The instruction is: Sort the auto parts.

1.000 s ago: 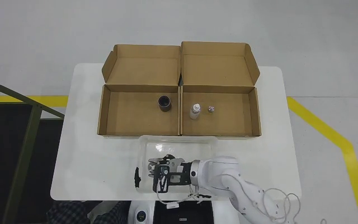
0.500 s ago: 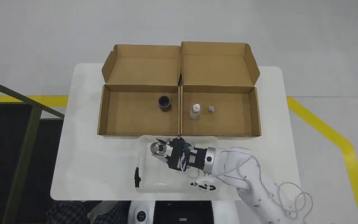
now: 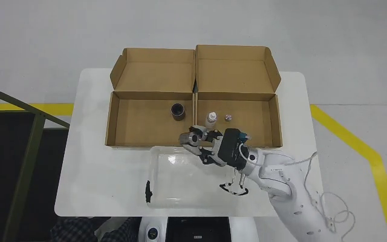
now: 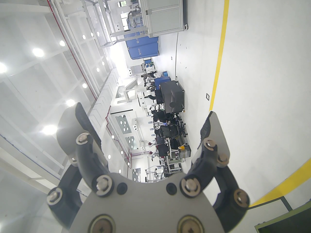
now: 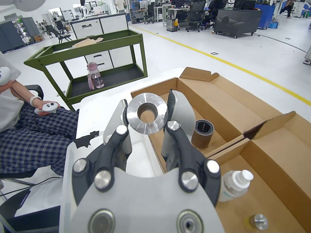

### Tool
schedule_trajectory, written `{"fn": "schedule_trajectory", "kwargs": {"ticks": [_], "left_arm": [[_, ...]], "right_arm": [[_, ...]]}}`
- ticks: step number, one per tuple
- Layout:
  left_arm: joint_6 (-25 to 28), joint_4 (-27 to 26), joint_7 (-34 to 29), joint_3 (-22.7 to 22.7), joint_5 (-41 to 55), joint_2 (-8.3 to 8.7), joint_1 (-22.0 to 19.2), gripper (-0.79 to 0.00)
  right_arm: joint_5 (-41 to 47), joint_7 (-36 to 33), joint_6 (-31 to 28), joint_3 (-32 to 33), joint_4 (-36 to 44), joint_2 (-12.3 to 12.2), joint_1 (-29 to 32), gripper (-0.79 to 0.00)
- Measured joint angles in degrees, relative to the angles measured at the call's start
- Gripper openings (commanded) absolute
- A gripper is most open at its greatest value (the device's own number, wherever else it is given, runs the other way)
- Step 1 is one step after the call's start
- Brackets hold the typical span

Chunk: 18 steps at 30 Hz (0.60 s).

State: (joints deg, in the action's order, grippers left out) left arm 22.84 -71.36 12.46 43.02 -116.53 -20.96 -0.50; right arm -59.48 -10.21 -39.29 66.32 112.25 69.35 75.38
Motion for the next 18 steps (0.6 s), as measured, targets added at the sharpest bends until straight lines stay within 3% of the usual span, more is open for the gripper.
{"fn": "schedule_trajectory", "kwargs": {"ticks": [18], "left_arm": [[0.0,0.0,0.0,0.0,0.0,0.0,0.0,0.0]], "right_arm": [[6.8,1.6,-0.8,4.9,-0.4,-0.9,1.4,-0.785]]}}
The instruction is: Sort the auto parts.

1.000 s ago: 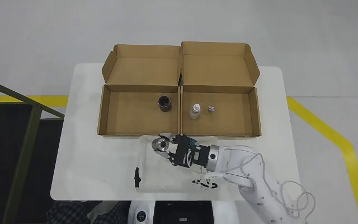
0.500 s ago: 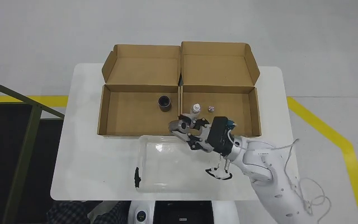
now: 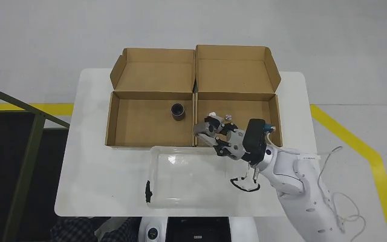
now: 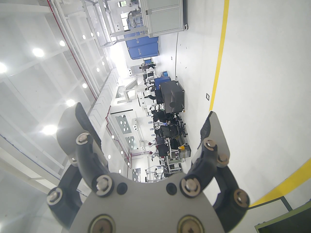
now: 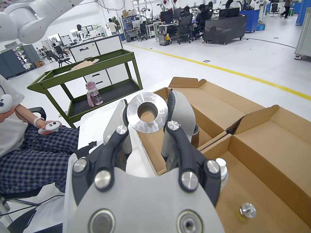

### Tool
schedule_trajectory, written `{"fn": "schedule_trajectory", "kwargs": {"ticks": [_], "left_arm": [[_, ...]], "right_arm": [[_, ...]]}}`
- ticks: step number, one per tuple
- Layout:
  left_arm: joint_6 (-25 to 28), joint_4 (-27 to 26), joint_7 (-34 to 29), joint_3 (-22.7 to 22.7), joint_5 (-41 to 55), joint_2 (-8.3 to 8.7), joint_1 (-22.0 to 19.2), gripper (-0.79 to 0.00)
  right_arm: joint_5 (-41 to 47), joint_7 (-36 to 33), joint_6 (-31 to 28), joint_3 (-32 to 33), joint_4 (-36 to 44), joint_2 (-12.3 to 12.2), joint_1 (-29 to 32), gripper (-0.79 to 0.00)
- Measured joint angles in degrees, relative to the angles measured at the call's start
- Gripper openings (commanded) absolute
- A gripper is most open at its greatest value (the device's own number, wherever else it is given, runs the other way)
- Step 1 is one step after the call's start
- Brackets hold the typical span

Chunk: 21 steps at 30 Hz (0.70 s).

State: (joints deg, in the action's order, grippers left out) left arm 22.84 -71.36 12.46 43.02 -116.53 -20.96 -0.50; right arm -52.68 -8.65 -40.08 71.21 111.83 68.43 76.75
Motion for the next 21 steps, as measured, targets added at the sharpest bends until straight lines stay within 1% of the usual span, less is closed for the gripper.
{"fn": "schedule_trajectory", "kwargs": {"ticks": [11,21], "left_arm": [[0.0,0.0,0.0,0.0,0.0,0.0,0.0,0.0],[0.0,0.0,0.0,0.0,0.0,0.0,0.0,0.0]], "right_arm": [[0.6,-0.4,0.8,-1.7,-1.2,0.1,-1.4,-0.785],[-6.1,-2.8,4.5,-6.3,-1.8,0.5,-4.2,-0.785]]}}
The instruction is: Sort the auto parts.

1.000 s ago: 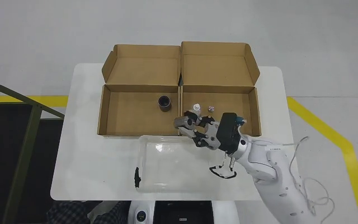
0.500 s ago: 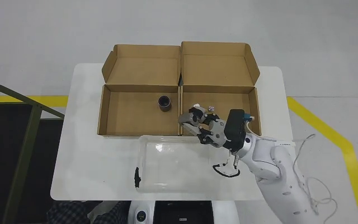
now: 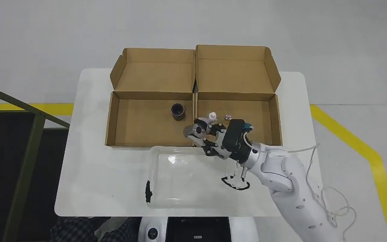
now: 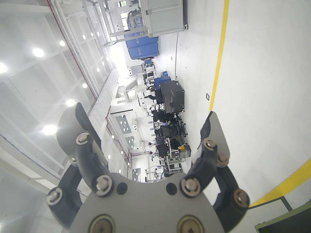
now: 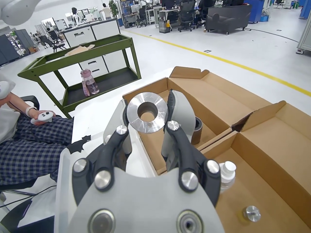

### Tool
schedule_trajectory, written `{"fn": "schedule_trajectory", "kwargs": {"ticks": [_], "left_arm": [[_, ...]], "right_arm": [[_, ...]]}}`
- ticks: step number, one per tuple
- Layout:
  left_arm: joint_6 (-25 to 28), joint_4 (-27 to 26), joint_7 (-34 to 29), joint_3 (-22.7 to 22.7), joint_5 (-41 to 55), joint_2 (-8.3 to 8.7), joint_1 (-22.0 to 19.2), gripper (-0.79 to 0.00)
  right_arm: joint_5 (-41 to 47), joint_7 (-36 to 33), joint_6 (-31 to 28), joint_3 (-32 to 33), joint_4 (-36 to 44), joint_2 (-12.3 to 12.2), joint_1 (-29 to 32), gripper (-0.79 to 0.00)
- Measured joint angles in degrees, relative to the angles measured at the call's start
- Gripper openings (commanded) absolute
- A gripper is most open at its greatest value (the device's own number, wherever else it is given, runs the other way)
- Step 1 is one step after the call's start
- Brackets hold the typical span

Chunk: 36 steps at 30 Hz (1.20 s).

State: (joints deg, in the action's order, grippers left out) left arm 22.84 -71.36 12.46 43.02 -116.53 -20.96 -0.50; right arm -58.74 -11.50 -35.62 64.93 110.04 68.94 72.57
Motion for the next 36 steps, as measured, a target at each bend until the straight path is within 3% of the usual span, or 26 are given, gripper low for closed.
{"fn": "schedule_trajectory", "kwargs": {"ticks": [13,24,36], "left_arm": [[0.0,0.0,0.0,0.0,0.0,0.0,0.0,0.0],[0.0,0.0,0.0,0.0,0.0,0.0,0.0,0.0],[0.0,0.0,0.0,0.0,0.0,0.0,0.0,0.0]], "right_arm": [[-8.8,-3.7,7.2,-9.0,-5.5,1.9,-7.8,-0.785],[-17.4,-10.9,13.0,-16.8,-12.0,4.1,-15.7,-0.785],[-18.8,-15.7,14.1,-22.2,-20.0,6.7,-21.9,-0.785]]}}
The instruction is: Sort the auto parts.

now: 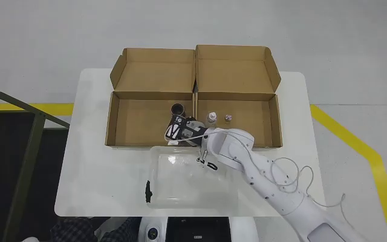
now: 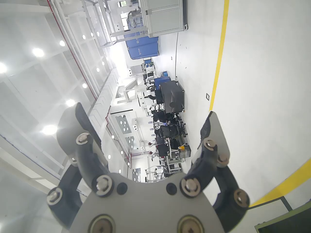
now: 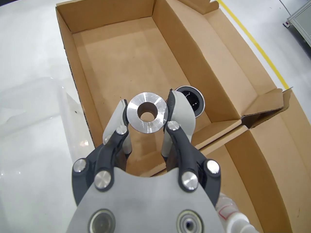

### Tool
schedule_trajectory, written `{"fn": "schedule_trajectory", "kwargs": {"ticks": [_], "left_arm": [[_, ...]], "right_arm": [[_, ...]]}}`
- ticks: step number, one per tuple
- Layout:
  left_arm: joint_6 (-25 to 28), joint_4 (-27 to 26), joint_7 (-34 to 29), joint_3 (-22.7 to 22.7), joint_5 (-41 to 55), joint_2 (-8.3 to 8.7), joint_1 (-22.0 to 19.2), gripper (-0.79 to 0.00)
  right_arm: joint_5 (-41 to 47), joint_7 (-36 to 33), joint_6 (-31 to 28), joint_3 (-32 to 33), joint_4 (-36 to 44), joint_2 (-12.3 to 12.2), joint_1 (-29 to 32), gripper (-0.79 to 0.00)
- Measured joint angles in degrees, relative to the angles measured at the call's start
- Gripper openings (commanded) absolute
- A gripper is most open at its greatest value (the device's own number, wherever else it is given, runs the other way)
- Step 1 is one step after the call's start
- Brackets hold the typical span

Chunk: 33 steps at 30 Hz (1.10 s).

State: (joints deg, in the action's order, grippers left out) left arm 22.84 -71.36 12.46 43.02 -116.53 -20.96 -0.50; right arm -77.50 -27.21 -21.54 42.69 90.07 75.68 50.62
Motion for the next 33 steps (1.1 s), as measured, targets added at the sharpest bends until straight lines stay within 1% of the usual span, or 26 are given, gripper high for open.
{"fn": "schedule_trajectory", "kwargs": {"ticks": [4,7,14,17,20,23,27,29,30,31,33], "left_arm": [[0.0,0.0,0.0,0.0,0.0,0.0,0.0,0.0],[0.0,0.0,0.0,0.0,0.0,0.0,0.0,0.0],[0.0,0.0,0.0,0.0,0.0,0.0,0.0,0.0],[0.0,0.0,0.0,0.0,0.0,0.0,0.0,0.0],[0.0,0.0,0.0,0.0,0.0,0.0,0.0,0.0],[0.0,0.0,0.0,0.0,0.0,0.0,0.0,0.0],[0.0,0.0,0.0,0.0,0.0,0.0,0.0,0.0],[0.0,0.0,0.0,0.0,0.0,0.0,0.0,0.0],[0.0,0.0,0.0,0.0,0.0,0.0,0.0,0.0],[0.0,0.0,0.0,0.0,0.0,0.0,0.0,0.0],[0.0,0.0,0.0,0.0,0.0,0.0,0.0,0.0]], "right_arm": [[0.6,-1.0,-0.6,-1.1,-2.2,0.7,-1.3,-0.785],[1.0,-1.4,-1.0,-1.7,-3.7,1.2,-2.3,-0.77],[1.1,-2.2,-1.6,-2.8,-6.6,2.3,-4.1,-0.779],[1.1,-2.4,-1.8,-3.1,-7.3,2.7,-4.5,-0.767],[1.0,-2.5,-2.0,-3.3,-8.1,3.0,-4.7,-0.714],[1.0,-2.9,-2.4,-3.4,-8.8,3.2,-5.0,-0.68],[0.9,-3.4,-3.1,-3.7,-9.5,3.6,-5.3,-0.683],[0.9,-3.5,-3.2,-3.8,-9.7,3.7,-5.3,-0.665],[0.9,-3.5,-3.3,-3.8,-9.9,3.8,-5.4,-0.65],[0.8,-3.6,-3.4,-3.8,-10.0,3.9,-5.4,-0.613],[0.9,-3.6,-3.6,-3.8,-10.3,4.1,-5.5,-0.582]]}}
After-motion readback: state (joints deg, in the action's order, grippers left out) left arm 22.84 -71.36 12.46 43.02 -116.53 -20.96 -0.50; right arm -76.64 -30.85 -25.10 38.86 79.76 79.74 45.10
